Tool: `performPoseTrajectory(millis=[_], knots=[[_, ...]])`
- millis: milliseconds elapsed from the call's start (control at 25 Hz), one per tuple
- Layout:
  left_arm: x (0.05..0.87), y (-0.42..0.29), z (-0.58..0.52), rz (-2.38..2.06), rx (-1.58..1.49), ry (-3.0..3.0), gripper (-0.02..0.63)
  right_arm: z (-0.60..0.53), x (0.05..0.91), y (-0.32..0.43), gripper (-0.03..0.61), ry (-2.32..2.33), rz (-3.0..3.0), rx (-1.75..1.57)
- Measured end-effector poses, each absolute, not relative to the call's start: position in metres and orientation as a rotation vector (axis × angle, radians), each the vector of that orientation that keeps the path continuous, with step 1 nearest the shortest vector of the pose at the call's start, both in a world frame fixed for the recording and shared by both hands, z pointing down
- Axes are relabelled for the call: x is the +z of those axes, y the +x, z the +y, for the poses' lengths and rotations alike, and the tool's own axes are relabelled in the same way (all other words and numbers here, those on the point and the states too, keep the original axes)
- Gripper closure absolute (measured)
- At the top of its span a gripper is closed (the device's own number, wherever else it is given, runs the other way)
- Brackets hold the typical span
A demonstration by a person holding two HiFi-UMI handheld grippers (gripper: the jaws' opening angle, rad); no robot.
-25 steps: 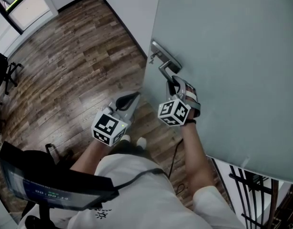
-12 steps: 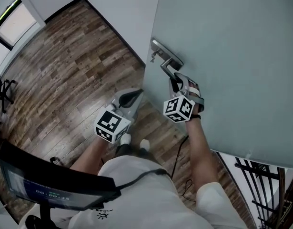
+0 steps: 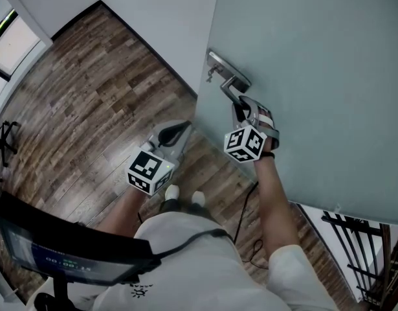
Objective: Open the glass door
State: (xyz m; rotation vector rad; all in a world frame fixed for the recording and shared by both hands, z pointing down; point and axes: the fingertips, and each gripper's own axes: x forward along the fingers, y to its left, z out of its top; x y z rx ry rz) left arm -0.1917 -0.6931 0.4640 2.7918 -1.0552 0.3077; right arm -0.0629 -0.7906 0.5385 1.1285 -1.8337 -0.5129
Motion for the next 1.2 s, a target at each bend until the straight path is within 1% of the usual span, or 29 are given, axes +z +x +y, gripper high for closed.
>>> performPoseTrajectory(millis=[1200], knots=[[0.471,-0.217,-0.683,-1.087,0.325,2.799,0.609,-0.804,0.548,-0.045,0.489,1.163,-1.777,-0.484]])
